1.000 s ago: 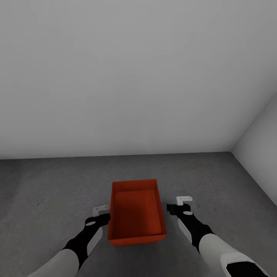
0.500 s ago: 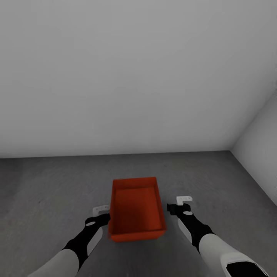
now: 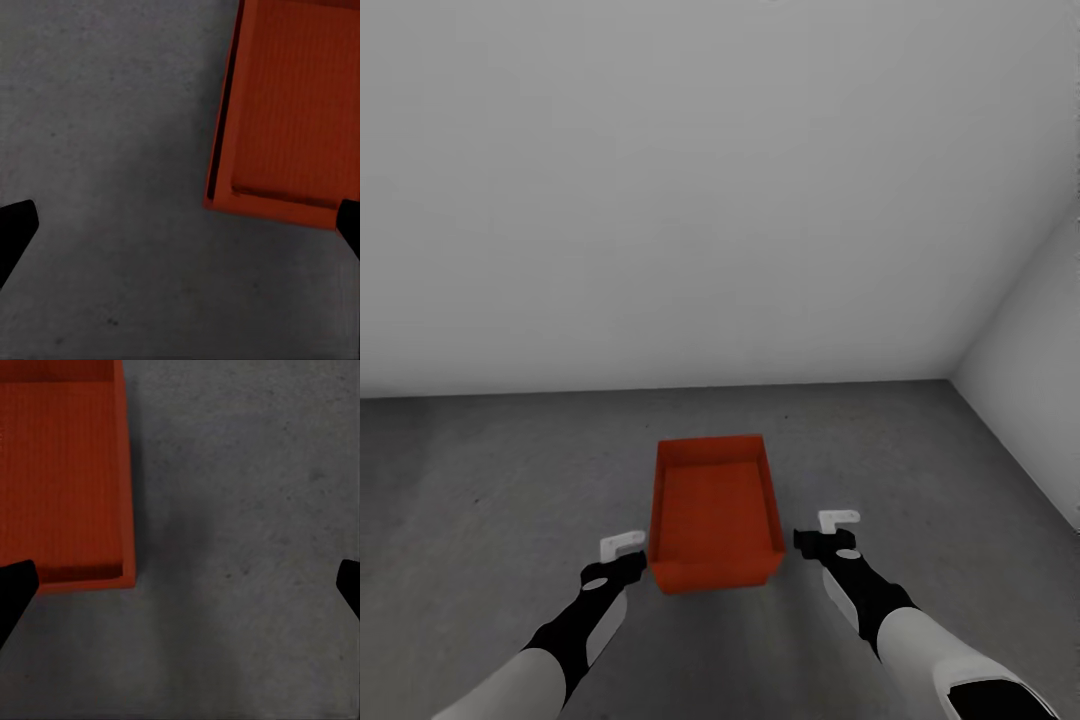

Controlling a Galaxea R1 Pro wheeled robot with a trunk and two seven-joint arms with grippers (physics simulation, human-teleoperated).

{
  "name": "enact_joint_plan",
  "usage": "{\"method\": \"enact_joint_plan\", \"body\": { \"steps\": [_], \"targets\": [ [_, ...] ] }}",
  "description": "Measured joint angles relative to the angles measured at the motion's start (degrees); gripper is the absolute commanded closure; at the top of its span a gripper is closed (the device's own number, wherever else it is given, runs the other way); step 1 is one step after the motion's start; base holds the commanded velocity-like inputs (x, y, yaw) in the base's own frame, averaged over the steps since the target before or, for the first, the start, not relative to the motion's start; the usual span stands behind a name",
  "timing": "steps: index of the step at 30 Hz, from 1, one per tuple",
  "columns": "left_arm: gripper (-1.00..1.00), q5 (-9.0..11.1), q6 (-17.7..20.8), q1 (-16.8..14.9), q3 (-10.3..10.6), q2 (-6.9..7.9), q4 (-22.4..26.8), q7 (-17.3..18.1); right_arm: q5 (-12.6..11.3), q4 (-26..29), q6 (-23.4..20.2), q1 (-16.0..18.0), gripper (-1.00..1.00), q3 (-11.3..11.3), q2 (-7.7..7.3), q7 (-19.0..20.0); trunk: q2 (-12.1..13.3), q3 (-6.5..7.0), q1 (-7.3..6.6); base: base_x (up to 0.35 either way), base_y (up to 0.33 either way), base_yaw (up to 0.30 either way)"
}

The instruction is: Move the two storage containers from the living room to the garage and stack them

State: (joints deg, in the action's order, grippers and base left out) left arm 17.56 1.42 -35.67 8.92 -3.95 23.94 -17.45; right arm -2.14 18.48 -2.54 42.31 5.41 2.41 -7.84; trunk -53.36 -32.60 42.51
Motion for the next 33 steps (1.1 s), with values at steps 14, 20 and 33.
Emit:
{"method": "enact_joint_plan", "body": {
  "steps": [14,20,33],
  "targets": [
    [-1.0,0.0,0.2,0.0,0.0,-0.05,0.0,0.0,0.0,0.0,-0.1,0.0,-1.0,0.0,0.02,0.0,0.0,0.0,0.0,-0.308,0.0,0.0],
    [-1.0,0.0,0.2,0.0,0.0,-0.06,-0.1,0.0,0.0,0.0,-0.5,0.0,-1.0,0.0,0.15,0.0,0.0,0.0,-0.03,-0.14,0.0,0.0],
    [-1.0,-0.1,0.6,0.0,0.0,-0.12,-0.5,0.0,0.0,0.0,-0.1,0.0,-1.0,0.0,0.08,0.0,0.0,0.0,-0.03,-0.008,0.0,0.0]
  ]
}}
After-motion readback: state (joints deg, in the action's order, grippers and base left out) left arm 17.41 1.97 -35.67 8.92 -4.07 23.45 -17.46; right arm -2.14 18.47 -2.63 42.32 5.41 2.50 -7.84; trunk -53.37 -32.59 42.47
